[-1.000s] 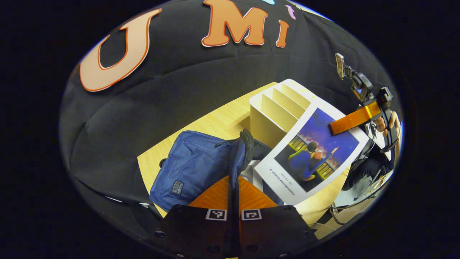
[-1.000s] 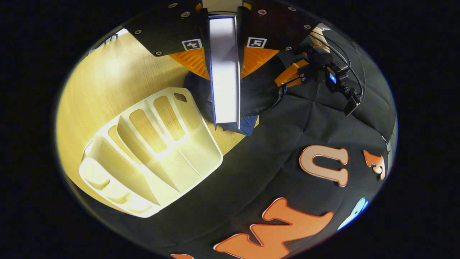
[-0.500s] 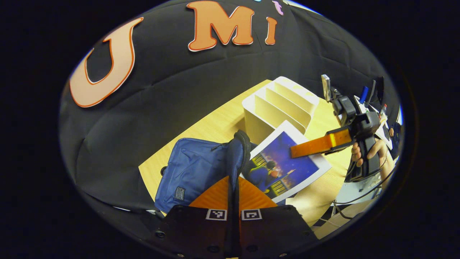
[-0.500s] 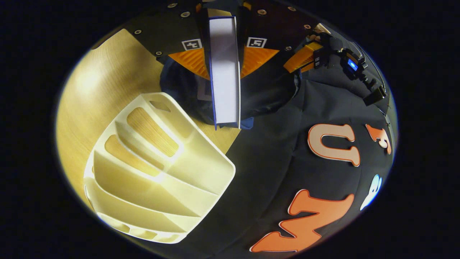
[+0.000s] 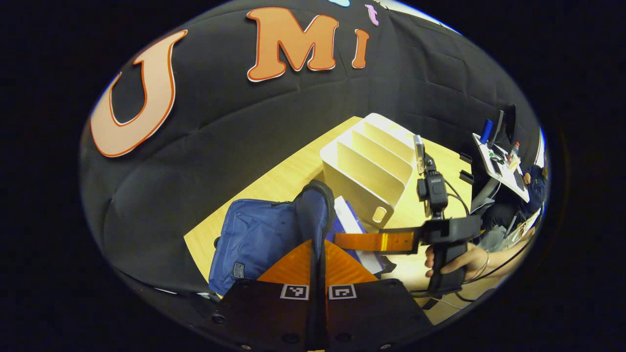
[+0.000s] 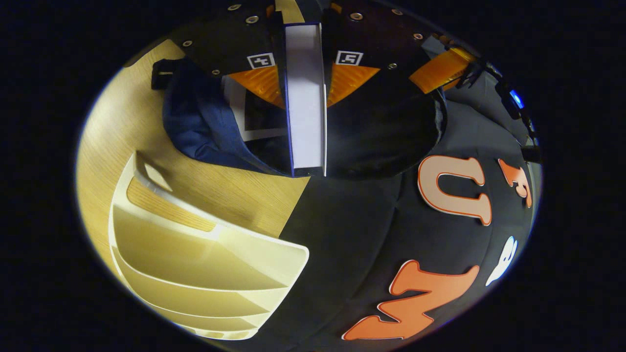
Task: Open the schoolbag, grab two books from the bookshelf and put them into the schoolbag.
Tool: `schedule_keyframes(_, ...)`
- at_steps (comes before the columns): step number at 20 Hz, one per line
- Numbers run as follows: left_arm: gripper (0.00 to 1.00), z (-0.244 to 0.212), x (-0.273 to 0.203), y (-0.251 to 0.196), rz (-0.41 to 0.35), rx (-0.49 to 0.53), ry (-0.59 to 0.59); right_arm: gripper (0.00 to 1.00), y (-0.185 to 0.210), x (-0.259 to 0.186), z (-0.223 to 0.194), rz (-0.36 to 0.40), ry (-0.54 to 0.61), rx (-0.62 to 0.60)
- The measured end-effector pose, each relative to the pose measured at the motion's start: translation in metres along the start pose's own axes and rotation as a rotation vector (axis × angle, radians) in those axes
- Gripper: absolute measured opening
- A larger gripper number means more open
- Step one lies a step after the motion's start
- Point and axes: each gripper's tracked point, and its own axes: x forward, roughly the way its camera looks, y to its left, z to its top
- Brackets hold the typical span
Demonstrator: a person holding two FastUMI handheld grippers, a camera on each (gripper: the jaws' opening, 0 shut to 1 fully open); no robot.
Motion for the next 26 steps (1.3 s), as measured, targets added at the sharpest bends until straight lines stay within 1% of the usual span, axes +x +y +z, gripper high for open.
schedule_keyframes(1, 0.01, 0.001, 0.001, -0.003, -0.006, -0.002, -0.002, 0.41, -0.001, 0.007, -0.007, -0.002, 0.014, -0.007)
schedule_keyframes(2, 0.01, 0.003, 0.001, -0.005, -0.013, -0.006, -0.006, 0.3, -0.002, 0.013, -0.018, -0.01, 0.051, 0.001)
schedule_keyframes(3, 0.01, 0.003, -0.001, -0.004, -0.012, -0.004, -0.004, 0.3, -0.003, 0.018, -0.026, -0.02, 0.086, 0.019)
schedule_keyframes(5, 0.01, 0.001, 0.0, 0.001, -0.002, -0.002, 0.003, 0.35, -0.005, 0.02, -0.031, -0.051, 0.119, 0.016)
schedule_keyframes(6, 0.01, 0.0, 0.0, 0.005, 0.004, -0.004, 0.004, 0.38, -0.008, 0.022, -0.031, -0.085, 0.128, 0.003)
schedule_keyframes(7, 0.01, -0.001, 0.0, 0.008, 0.01, -0.009, 0.006, 0.4, -0.012, 0.023, -0.03, -0.138, 0.138, -0.024)
schedule_keyframes(8, 0.01, -0.003, 0.0, 0.01, 0.014, -0.017, 0.01, 0.48, -0.009, 0.021, -0.027, -0.167, 0.147, -0.058)
schedule_keyframes(9, 0.01, -0.006, 0.001, 0.012, 0.015, -0.026, 0.014, 0.51, -0.009, 0.018, -0.024, -0.185, 0.169, -0.087)
schedule_keyframes(10, 0.01, -0.007, 0.001, 0.013, 0.014, -0.034, 0.015, 0.72, -0.01, 0.022, -0.028, -0.194, 0.183, -0.104)
schedule_keyframes(11, 0.01, -0.009, 0.003, 0.013, 0.013, -0.04, 0.016, 0.61, -0.009, 0.018, -0.029, -0.205, 0.204, -0.117)
schedule_keyframes(12, 0.01, -0.01, 0.003, 0.013, 0.012, -0.043, 0.018, 0.77, -0.01, 0.012, -0.026, -0.221, 0.21, -0.124)
schedule_keyframes(13, 0.01, -0.01, 0.004, 0.013, 0.01, -0.046, 0.019, 0.85, -0.014, 0.007, -0.023, -0.244, 0.216, -0.132)
schedule_keyframes(14, 0.01, -0.01, 0.004, 0.012, 0.01, -0.048, 0.02, 0.96, -0.016, 0.004, -0.02, -0.249, 0.223, -0.133)
schedule_keyframes(17, 0.01, -0.013, 0.005, 0.013, 0.015, -0.06, 0.022, 0.97, -0.022, -0.006, -0.016, -0.258, 0.251, -0.141)
schedule_keyframes(21, 0.01, -0.016, 0.008, 0.014, 0.029, -0.087, 0.027, 0.97, -0.03, -0.029, -0.009, -0.28, 0.285, -0.207)
schedule_keyframes(24, 0.01, -0.021, 0.012, 0.013, 0.045, -0.111, 0.034, 0.97, -0.039, -0.047, 0.003, -0.299, 0.277, -0.241)
schedule_keyframes(26, 0.03, -0.024, 0.014, 0.013, 0.058, -0.132, 0.038, 0.97, -0.044, -0.06, 0.013, -0.311, 0.271, -0.25)
